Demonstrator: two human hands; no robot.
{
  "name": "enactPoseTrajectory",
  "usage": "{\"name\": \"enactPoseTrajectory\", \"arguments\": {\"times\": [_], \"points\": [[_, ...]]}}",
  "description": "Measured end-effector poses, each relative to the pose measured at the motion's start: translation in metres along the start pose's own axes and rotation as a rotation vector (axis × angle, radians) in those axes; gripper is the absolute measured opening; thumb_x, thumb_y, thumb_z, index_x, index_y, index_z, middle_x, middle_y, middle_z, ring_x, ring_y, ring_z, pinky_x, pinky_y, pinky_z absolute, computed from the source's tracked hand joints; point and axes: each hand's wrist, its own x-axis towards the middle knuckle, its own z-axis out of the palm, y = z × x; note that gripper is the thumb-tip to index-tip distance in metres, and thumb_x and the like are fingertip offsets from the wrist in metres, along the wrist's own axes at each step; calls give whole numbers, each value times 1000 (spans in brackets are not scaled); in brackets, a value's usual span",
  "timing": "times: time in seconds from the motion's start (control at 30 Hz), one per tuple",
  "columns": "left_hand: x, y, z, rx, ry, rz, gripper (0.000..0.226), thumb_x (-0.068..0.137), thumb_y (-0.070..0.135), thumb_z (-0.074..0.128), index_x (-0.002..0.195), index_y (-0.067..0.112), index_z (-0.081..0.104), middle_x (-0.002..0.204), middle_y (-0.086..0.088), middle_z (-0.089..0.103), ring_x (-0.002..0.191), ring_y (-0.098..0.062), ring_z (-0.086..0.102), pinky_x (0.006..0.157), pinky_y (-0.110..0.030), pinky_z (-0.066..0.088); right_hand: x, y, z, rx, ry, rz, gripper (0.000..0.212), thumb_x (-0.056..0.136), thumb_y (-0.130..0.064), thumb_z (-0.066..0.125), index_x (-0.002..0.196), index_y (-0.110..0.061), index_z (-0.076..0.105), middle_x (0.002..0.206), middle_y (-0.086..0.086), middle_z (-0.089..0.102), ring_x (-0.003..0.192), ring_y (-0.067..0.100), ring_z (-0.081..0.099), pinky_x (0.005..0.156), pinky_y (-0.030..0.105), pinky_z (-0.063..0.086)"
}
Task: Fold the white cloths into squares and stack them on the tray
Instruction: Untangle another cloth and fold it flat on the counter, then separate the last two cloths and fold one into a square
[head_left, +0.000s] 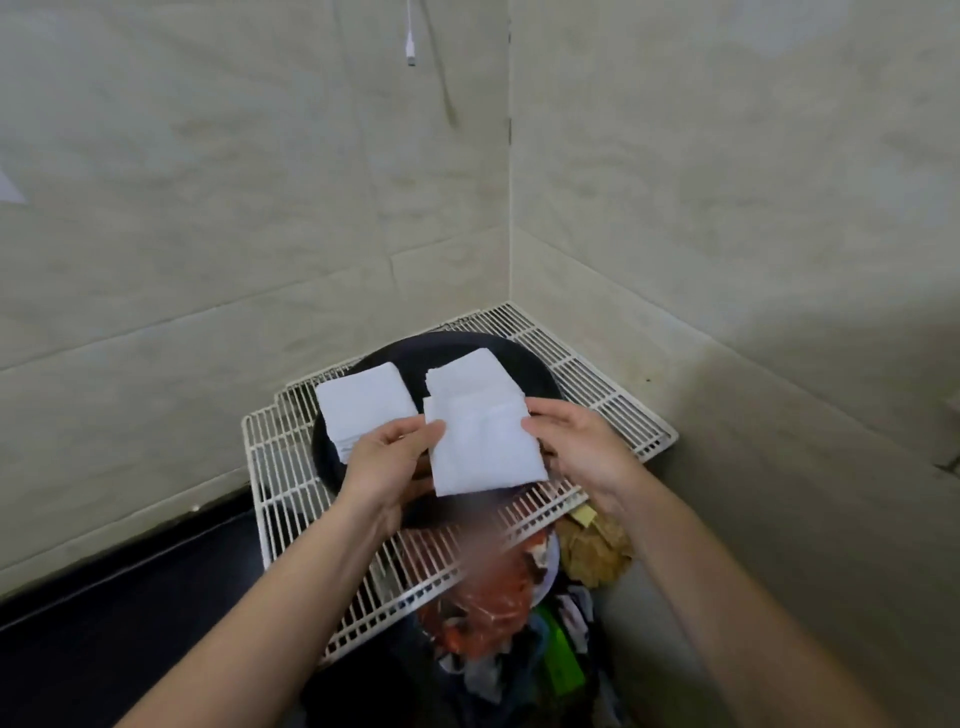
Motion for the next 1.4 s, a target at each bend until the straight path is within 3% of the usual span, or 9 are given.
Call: {"name": "enactPoseTrajectory", "arguments": {"times": [0.23,0.5,0.67,0.87,0.97,1.07,1.17,1.27,1.4], "points": [[64,25,41,-12,204,82,22,89,15,73,107,8,63,98,-14,72,74,-23,69,52,-29,55,99,-23,-8,-123,55,-77,31,95,-13,66,125,-14,68,115,5,73,103,16,70,91,31,56],[109,27,52,147,266,160,39,78,-7,62,114,8,60,99,-5,70,86,-25,68,71,-36,57,161,-33,-7,-181,28,-78,37,94,-7,64,130,-13,65,117,4,69,108,17,66,92,27,51],[113,15,51,537,337,203,38,87,1,57,123,11,64,118,-5,66,109,-25,61,92,-30,48,171,-13,-6,-249,2,-31,41,92,-5,62,133,-12,61,121,6,70,106,19,68,97,39,56],[116,9,56,696,335,211,41,91,2,53,132,7,60,128,-10,65,118,-29,58,88,-22,37,176,-4,-10,-261,33,-59,38,94,-5,64,130,-15,62,119,3,71,107,17,67,98,35,54],[115,7,57,775,314,224,31,91,1,52,117,7,67,114,-11,68,107,-31,60,82,-23,38,178,-2,-8,-281,53,-66,36,94,-6,64,129,-16,64,117,2,71,108,16,67,101,35,53],[112,8,56,837,302,201,28,88,-2,51,72,21,53,87,-9,56,82,-27,50,73,-26,38,178,2,-5,-344,68,-60,36,93,-8,64,127,-18,65,115,-1,71,110,16,65,104,38,51],[106,17,53,842,217,186,11,88,3,55,91,6,65,95,-18,65,92,-33,59,79,-33,47,171,-7,-3,-360,116,-86,32,95,-13,61,126,-20,65,112,-5,70,111,16,65,105,38,50],[94,33,41,787,206,368,37,93,13,58,129,7,62,119,-13,68,113,-27,61,89,-26,44,160,-28,-1,-587,186,-252,34,103,-23,50,134,-17,61,130,2,65,123,21,59,107,37,45],[54,53,-1,908,437,999,33,99,21,56,131,12,62,141,-9,57,129,-26,52,106,-35,39,138,-57,16,-1037,308,-667,54,105,-43,31,150,-16,44,159,15,36,145,34,33,118,48,28]]}}
